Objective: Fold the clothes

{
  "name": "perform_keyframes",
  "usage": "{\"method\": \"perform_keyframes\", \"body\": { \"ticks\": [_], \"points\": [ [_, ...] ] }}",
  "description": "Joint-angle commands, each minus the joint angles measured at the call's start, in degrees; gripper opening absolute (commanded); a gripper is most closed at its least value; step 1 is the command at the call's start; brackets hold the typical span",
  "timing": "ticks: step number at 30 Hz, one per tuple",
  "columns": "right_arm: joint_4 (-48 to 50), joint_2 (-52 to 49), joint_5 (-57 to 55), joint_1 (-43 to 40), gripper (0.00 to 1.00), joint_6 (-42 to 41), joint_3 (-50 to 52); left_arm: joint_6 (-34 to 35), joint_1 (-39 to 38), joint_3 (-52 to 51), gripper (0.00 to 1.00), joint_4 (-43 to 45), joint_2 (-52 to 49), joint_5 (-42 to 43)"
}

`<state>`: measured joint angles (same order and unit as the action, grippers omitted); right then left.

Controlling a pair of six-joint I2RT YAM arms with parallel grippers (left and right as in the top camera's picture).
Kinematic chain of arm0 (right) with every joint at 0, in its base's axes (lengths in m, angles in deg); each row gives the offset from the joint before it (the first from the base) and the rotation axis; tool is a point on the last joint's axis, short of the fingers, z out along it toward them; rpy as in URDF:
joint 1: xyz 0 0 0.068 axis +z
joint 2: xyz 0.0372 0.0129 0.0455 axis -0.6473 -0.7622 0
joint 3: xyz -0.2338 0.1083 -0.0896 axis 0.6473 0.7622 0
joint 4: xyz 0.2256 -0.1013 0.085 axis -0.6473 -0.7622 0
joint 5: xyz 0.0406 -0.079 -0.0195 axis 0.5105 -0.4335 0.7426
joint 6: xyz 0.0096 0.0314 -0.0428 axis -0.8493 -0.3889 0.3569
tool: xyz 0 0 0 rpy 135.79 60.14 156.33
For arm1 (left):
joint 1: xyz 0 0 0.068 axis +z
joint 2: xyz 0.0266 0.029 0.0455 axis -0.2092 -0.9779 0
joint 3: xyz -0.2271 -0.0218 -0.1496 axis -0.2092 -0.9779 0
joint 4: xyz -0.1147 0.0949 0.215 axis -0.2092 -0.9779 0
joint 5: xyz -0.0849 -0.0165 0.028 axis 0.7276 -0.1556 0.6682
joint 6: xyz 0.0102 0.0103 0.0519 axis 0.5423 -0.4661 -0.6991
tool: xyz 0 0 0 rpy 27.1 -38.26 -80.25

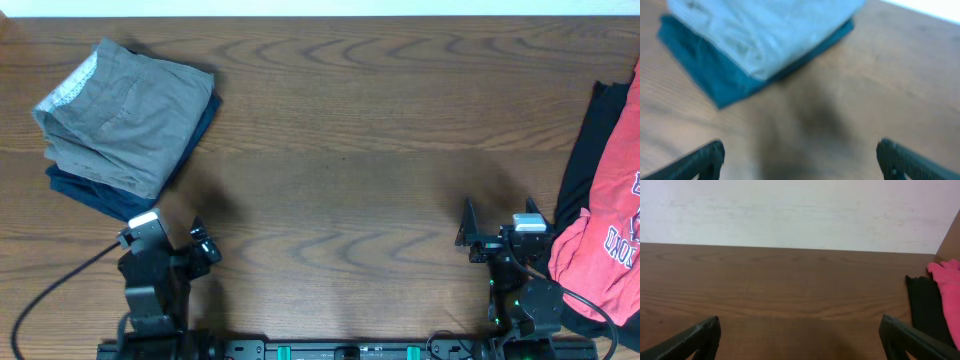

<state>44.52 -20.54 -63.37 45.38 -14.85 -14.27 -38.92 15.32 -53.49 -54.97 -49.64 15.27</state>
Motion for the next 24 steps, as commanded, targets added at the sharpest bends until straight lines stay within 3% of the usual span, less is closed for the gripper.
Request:
{"method": "perform_keyframes", "body": {
  "ticks": [1,9,14,17,24],
  "points": [
    [-0.2,0.3,0.5,-0.6,0.99,0.7,0.0,-3.1,0.3,-5.9,0.98,7.2,4.9,3.3],
    [-0.2,0.3,0.5,-0.6,0.99,0.7,0.0,-6.1,0.3,-19.2,0.98,29.9,13.2,5.9],
    [-0.2,0.3,0.5,-0.6,0.99,0.7,0.0,-13.4,-0.8,-19.6,0.98,30.7,15.1,6.9],
    [-0.2,0.3,0.5,-0.6,0.99,0.7,0.0,-12.6,-2.1,-19.6,0.98,26.4,15.1,6.9],
    [-0.2,0.3,0.5,-0.6,0.99,0.7,0.0,-8.7,-3.7,-19.6,0.98,26.9,15.0,7.1]
  ]
}}
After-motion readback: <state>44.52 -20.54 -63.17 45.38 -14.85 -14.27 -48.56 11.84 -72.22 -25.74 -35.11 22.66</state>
